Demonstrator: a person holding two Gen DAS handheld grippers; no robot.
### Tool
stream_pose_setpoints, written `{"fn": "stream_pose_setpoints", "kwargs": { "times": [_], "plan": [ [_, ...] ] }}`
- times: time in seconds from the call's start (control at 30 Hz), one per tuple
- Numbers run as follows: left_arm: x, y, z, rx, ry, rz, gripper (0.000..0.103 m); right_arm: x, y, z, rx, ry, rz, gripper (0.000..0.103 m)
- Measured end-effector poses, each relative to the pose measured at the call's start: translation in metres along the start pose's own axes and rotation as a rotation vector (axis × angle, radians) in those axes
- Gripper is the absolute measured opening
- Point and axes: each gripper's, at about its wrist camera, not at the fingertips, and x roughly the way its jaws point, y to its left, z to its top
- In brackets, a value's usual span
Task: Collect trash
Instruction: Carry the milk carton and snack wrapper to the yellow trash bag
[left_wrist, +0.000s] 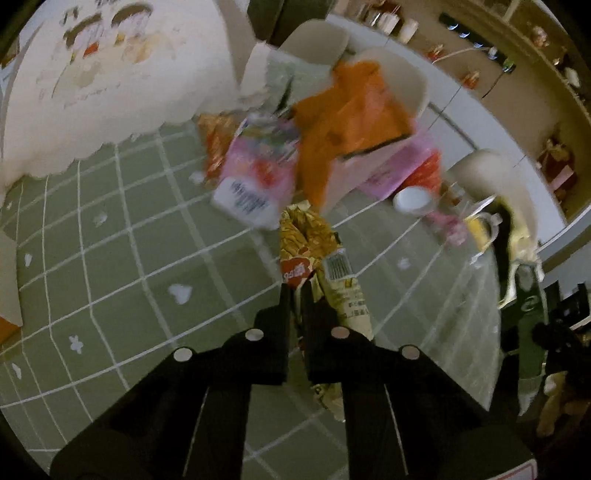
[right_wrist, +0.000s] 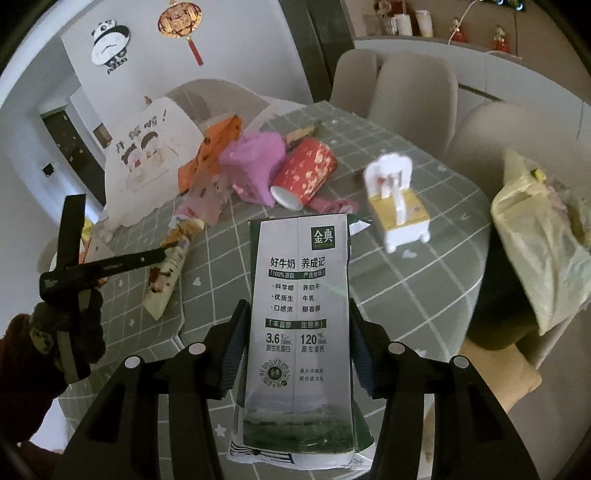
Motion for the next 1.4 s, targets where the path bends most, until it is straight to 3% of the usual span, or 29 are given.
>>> {"fn": "stream_pose_setpoints", "kwargs": {
  "times": [0.4,0.63,0.93,1.2,1.4],
  "plan": [
    [-0.091,-0.122,0.063,0.107,-0.315,-0.034,0.005,-0.077,-0.050,0.073,-0.100,-0.230,0.045,0.048],
    [-0.097,-0.217,0.106,0.160,-0.438,-0.119,0.005,-0.136,-0.112,0.111,-0.162,-0.380,-0.042,0.048],
    [-0.042,-0.349,0.129,0.266,-0.427,-0.223,0.005,-0.191,-0.217,0.129,-0.147,-0.458,-0.174,0.048],
    [0.036,-0.428,0.124,0.297,-0.293,-0.249,0.005,-0.206,-0.307,0.133,-0.069,-0.449,-0.208,0.048],
    [0.089,-0.467,0.105,0.304,-0.168,-0.270,0.005,-0.195,-0.349,0.129,-0.002,-0.421,-0.199,0.048]
  ]
}}
